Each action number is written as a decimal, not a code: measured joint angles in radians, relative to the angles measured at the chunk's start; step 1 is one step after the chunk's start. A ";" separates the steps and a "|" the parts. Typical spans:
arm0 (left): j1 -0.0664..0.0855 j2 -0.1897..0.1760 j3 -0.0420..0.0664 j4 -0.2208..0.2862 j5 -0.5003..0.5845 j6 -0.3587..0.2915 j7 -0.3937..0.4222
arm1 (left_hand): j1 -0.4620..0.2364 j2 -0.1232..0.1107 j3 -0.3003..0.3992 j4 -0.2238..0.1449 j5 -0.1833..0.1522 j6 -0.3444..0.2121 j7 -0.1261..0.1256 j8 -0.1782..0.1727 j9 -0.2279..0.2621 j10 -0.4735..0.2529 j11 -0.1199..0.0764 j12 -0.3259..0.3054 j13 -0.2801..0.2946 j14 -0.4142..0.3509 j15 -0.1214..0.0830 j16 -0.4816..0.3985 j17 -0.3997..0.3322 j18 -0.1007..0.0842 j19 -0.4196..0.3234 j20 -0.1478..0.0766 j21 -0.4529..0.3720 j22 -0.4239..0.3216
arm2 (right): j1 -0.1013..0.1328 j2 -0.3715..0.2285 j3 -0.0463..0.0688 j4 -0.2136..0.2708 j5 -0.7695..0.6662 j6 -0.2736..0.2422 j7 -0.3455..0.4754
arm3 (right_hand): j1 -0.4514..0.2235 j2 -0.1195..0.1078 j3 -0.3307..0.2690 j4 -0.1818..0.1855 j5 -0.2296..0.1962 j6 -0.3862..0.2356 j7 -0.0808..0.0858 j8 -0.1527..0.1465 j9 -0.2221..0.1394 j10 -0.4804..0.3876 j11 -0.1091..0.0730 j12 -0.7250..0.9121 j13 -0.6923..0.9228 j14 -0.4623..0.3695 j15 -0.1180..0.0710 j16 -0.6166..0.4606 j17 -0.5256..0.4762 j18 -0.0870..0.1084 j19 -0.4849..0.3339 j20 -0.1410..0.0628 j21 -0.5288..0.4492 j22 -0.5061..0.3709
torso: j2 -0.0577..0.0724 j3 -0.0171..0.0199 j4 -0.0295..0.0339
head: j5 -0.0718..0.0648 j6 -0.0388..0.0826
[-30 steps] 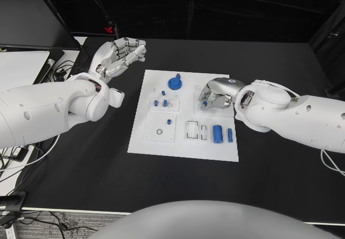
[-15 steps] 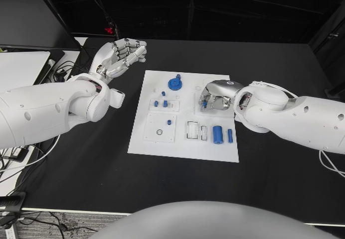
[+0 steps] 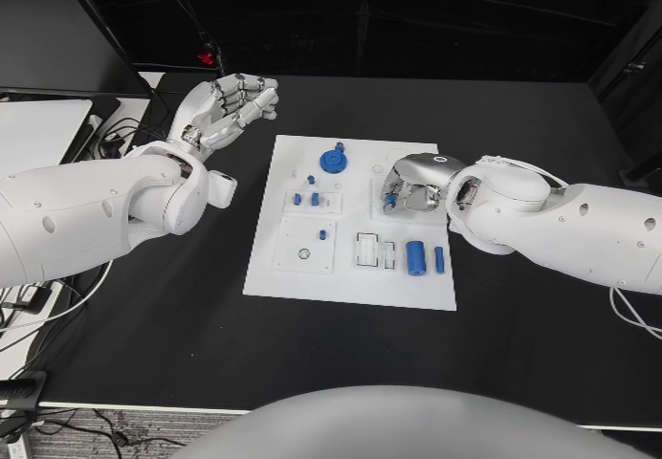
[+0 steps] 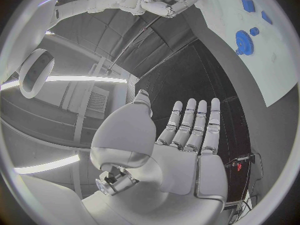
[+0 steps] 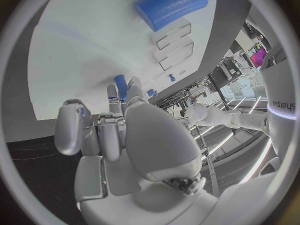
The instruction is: Assemble the parts on the task board
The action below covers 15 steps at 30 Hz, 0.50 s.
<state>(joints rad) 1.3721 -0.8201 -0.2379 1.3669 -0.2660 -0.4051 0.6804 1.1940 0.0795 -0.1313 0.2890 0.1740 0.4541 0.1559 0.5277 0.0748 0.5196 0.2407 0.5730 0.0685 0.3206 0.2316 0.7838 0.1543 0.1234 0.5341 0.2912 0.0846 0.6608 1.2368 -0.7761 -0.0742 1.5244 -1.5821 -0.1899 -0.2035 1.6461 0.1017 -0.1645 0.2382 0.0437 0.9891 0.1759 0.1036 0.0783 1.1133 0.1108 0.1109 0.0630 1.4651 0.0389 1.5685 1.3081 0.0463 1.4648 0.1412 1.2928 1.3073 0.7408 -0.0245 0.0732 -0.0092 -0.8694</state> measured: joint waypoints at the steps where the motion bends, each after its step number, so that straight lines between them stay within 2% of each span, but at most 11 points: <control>1: 0.000 0.000 0.000 0.000 0.000 0.000 0.000 | 0.000 0.000 0.000 0.000 0.000 0.000 0.000 0.000 0.000 0.000 0.000 0.000 0.000 0.000 0.000 0.000 0.000 0.000 0.000 0.000 0.000 0.000 | 0.000 0.000 0.000 0.000 0.000 0.000 -0.001 | 0.000 0.000 0.000 0.000 0.000 0.000 0.000 0.000 0.000 0.000 0.000 0.000 0.000 0.000 0.000 0.000 0.000 0.000 0.000 0.000 0.000 0.000 | 0.000 0.0000 0.0000 | 0.000 0.000; 9: 0.000 0.000 0.000 -0.001 0.000 0.000 0.000 | 0.000 0.000 0.000 0.000 0.000 0.000 0.000 0.000 0.000 0.000 0.000 0.000 0.000 0.000 0.000 0.000 0.000 0.000 0.000 0.000 0.000 0.000 | -0.001 0.001 0.000 -0.003 -0.004 -0.001 -0.003 | 0.000 0.000 0.004 0.004 0.000 0.000 0.000 0.000 -0.001 0.000 0.000 0.000 0.000 0.000 0.000 0.000 0.000 0.000 0.000 0.000 0.000 0.000 | 0.000 -0.0002 0.0002 | -0.005 -0.003; 11: 0.000 0.000 0.000 -0.001 0.000 0.000 0.000 | 0.000 0.000 0.000 0.000 0.000 0.000 0.000 0.000 0.000 0.000 0.000 0.000 0.000 0.000 0.000 0.000 0.000 0.000 0.000 0.000 0.000 0.000 | -0.002 0.001 0.000 -0.003 -0.006 -0.001 -0.003 | 0.011 0.011 0.007 0.007 0.000 0.013 -0.006 0.001 -0.001 0.019 -0.004 0.000 0.000 0.000 0.000 0.000 0.000 0.000 0.000 0.000 0.000 0.000 | 0.000 -0.0002 0.0005 | -0.005 -0.003; 13: 0.000 0.000 0.000 -0.001 0.000 0.000 0.000 | 0.000 0.000 0.000 0.000 0.000 0.000 0.000 0.000 0.000 0.000 0.000 0.000 0.000 0.000 0.000 0.000 0.000 0.000 0.000 0.000 0.000 0.000 | -0.003 0.002 0.000 -0.004 -0.010 -0.001 -0.002 | 0.022 0.022 0.015 0.001 0.000 0.038 -0.014 0.013 0.003 0.041 -0.012 0.000 0.000 0.000 -0.011 0.000 0.000 0.000 0.003 -0.005 0.005 0.000 | 0.000 -0.0002 0.0008 | -0.005 -0.003; 15: 0.000 0.000 0.000 -0.001 0.000 0.000 0.000 | 0.000 0.000 0.000 0.000 0.000 0.000 0.000 0.000 0.000 0.000 0.000 0.000 0.000 0.000 0.000 0.000 0.000 0.000 0.000 0.000 0.000 0.000 | -0.003 0.003 0.000 -0.004 -0.016 -0.001 -0.001 | 0.032 0.024 0.019 0.004 0.000 0.054 -0.022 0.021 0.005 0.060 -0.020 0.000 0.000 0.002 -0.016 0.000 0.000 0.000 0.000 -0.011 0.009 0.000 | 0.000 -0.0002 0.0009 | -0.004 -0.003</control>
<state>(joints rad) 1.3721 -0.8205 -0.2379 1.3662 -0.2659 -0.4050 0.6804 1.1939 0.0795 -0.1312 0.2890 0.1740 0.4541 0.1559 0.5277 0.0748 0.5196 0.2407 0.5730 0.0685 0.3206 0.2315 0.7838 0.1544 0.1234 0.5341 0.2912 0.0846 0.6608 1.2336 -0.7730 -0.0741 1.5206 -1.5983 -0.1909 -0.2049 1.6785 0.1256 -0.1452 0.2418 0.0437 1.0430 0.1534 0.1243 0.0838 1.1736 0.0904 0.1109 0.0631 1.4666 0.0226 1.5685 1.3080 0.0462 1.4649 0.1302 1.3022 1.3073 0.7408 -0.0247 0.0740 -0.0136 -0.8728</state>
